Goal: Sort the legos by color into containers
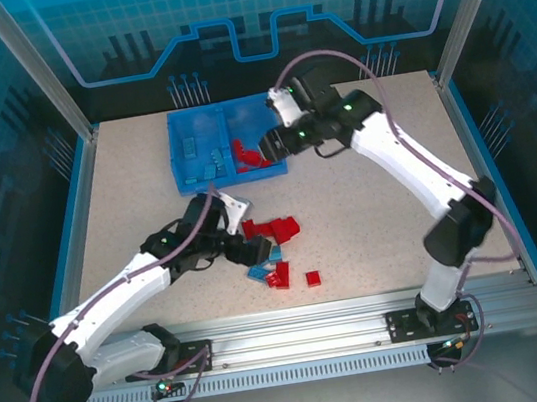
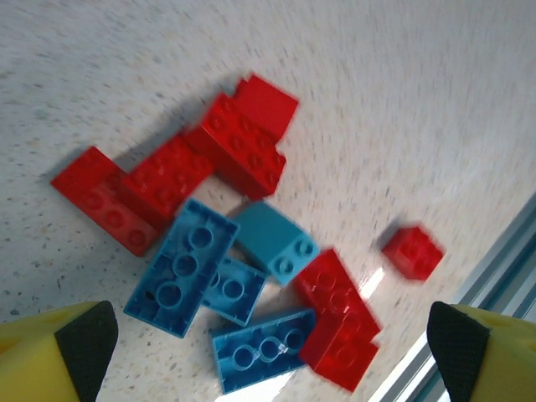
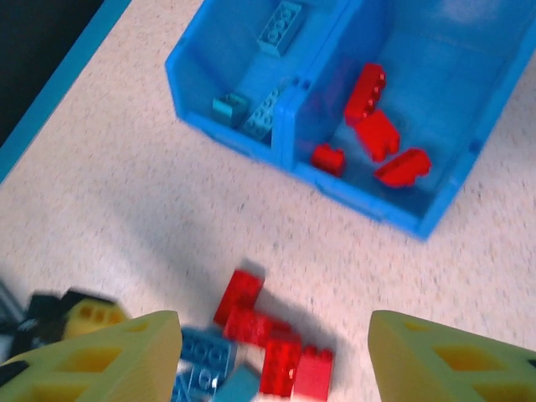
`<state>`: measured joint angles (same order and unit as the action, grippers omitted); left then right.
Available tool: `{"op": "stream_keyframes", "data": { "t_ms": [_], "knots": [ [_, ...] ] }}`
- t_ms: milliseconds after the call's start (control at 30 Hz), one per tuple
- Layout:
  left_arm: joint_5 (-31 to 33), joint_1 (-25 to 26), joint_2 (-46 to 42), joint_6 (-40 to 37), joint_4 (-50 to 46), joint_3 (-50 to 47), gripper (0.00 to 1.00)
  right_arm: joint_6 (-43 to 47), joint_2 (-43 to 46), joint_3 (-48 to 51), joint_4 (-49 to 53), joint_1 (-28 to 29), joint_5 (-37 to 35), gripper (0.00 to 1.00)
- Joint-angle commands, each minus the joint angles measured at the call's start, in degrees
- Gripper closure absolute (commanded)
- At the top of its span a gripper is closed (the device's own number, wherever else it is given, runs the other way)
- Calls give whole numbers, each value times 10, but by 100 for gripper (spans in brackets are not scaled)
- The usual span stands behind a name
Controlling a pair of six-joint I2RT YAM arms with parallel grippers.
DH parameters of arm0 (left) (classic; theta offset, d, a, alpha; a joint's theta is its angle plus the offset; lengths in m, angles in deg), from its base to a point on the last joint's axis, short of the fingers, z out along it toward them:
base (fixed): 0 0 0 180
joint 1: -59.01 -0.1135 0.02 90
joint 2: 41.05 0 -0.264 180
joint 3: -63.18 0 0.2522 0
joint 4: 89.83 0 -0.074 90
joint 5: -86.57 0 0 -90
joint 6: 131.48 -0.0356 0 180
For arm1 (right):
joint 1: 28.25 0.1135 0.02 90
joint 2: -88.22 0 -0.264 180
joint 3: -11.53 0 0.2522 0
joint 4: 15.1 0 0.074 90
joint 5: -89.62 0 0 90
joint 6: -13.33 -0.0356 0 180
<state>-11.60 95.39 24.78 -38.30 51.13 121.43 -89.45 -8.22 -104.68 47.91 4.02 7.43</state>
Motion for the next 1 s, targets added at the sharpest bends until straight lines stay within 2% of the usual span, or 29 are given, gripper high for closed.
{"op": "stream_keyframes", "data": {
  "t_ms": [0,167,300,533,633,800,967],
  "knots": [
    [2,5,32,-162,-41,22,1,32,44,96,-14,-9,9,33],
    [24,5,111,-250,-56,47,3,15,98,177,-15,-15,-2,24],
    [40,4,159,-262,-33,53,9,9,110,194,-13,-16,-6,22],
    [60,4,222,-262,-6,60,36,11,103,187,-5,-18,-7,22],
    [60,4,228,-261,1,59,52,11,101,184,-1,-19,-7,22],
    [52,4,218,-256,6,48,71,13,103,188,1,-19,-10,22],
    [49,4,184,-250,10,34,75,9,104,188,-1,-19,-8,22]
  ]
}}
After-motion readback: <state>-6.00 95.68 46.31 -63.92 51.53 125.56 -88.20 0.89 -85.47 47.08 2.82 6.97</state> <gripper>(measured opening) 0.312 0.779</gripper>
